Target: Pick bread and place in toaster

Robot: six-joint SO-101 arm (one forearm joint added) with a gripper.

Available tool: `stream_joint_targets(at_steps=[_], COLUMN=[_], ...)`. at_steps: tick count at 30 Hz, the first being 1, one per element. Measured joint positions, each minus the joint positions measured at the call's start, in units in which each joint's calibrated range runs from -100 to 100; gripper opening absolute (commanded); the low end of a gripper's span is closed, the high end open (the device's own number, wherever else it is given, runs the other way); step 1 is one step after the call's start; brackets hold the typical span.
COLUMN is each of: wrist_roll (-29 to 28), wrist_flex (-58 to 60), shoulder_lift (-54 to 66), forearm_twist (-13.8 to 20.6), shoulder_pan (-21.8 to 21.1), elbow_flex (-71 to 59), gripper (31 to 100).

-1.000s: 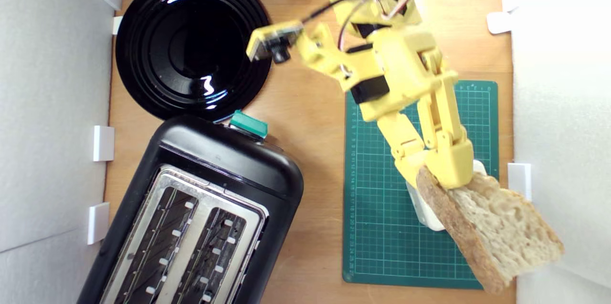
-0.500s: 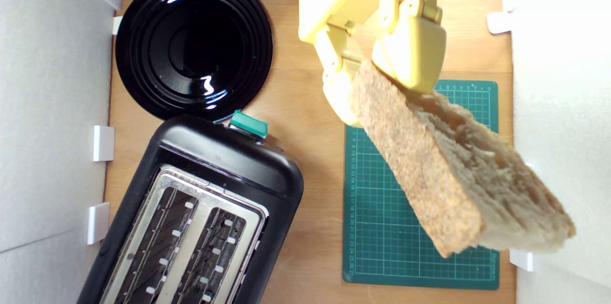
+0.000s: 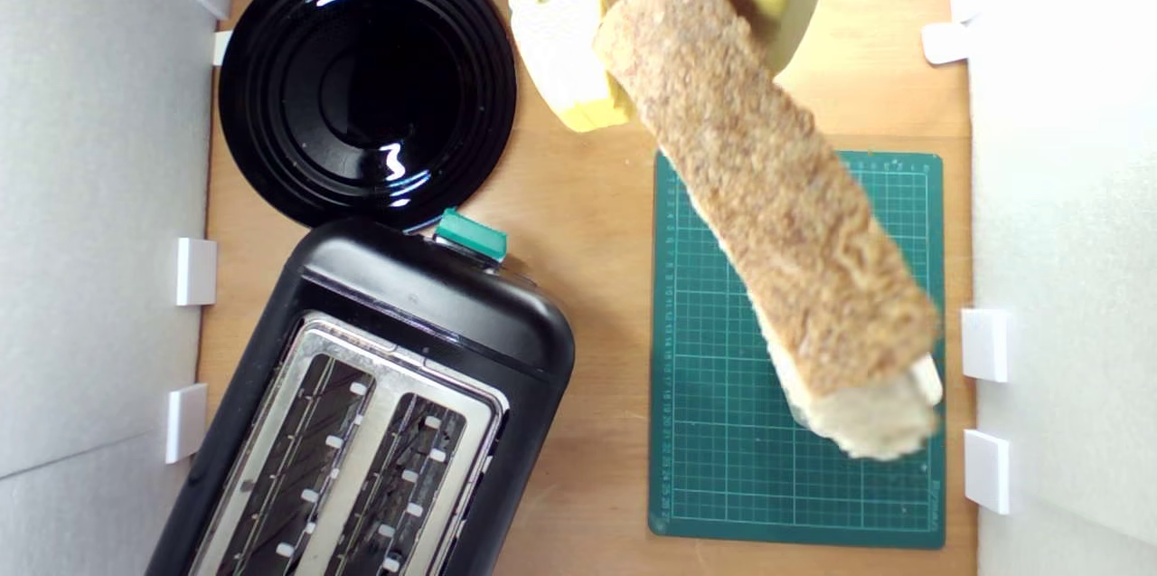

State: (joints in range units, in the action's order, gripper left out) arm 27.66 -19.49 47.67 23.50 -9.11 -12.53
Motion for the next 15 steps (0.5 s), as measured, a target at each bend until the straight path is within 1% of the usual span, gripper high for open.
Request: stream_joint_targets(at_steps=[4, 6, 9, 11, 13, 15], wrist_roll=[5.90, 8.43, 10.66, 11.75, 12.47, 12.99], wrist_flex=[-5.85, -7.88, -8.81, -8.98, -8.98, -9.32], shoulder_lift=[0.00, 0.00, -0.67, -1.18, -1.51, -1.68], forearm_twist=[0.00, -0.09, 0.00, 0.09, 0.00, -0.09], shoulder_pan=[0.27, 3.02, 7.87, 9.98, 11.08, 13.36], elbow_flex=[1.02, 1.39, 1.39, 1.39, 1.39, 1.39], gripper=[52.4, 52.4, 52.3, 52.3, 52.3, 52.3])
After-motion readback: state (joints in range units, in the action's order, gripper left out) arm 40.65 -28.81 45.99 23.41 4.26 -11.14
